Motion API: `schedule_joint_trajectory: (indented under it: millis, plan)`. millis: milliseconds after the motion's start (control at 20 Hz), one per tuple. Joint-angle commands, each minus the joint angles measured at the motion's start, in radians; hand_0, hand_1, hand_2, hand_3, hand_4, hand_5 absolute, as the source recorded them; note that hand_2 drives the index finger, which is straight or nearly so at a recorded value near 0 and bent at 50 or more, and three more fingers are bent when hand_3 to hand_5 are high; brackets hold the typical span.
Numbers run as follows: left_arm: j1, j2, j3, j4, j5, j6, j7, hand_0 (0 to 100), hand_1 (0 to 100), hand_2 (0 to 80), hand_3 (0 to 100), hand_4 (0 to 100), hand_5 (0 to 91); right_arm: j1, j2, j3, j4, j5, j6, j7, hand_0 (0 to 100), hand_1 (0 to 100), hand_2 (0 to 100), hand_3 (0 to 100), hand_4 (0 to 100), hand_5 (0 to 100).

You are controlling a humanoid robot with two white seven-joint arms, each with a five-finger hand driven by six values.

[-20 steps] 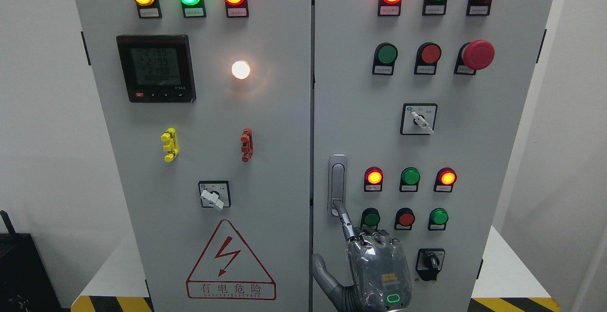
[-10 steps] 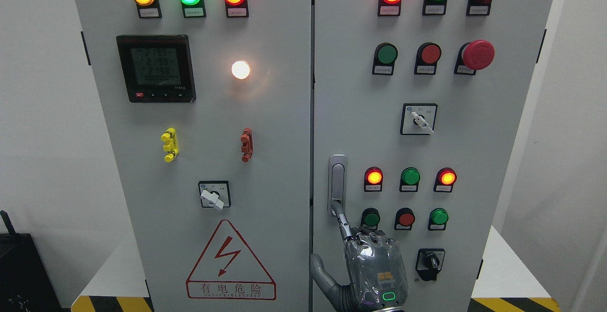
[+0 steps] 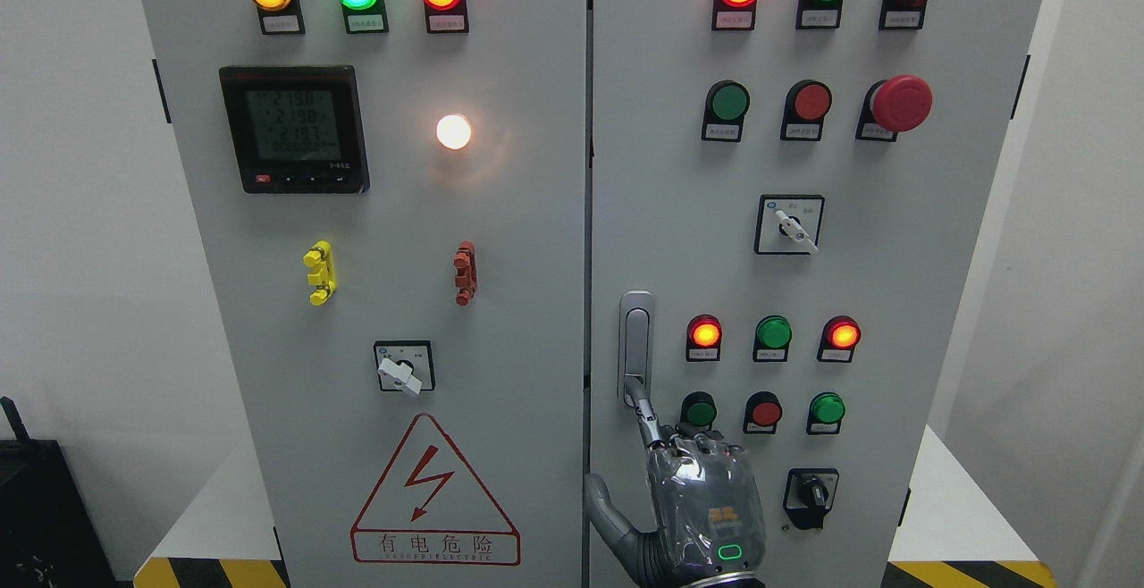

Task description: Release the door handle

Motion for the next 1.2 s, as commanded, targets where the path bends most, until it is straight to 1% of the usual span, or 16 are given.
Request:
schedule_joint_trajectory:
  millis: [0,200,1152]
  plan:
    - [0.0,0.0,0.0,0.0,0.0,-0.001,0.0,0,0,4.7,11,1,0.0,-0.008,0.0,-0.002,0.02,0.0,0.001,0.0,38,23,0,78,74,69]
    - [0.0,0.0,0.0,0.0,0.0,-0.001,0.0,0,0,4.7,11,0,0.0,-0.019,0.0,-0.004,0.02,0.0,0.001,0.0,38,23,0,78,74,69]
    - [0.0,0.0,0.0,0.0,0.0,0.001,0.0,0,0,4.9,11,0,0.0,0.0,0.0,-0.005,0.02,-0.001,0.001,-0.003,38,23,0,78,73,69]
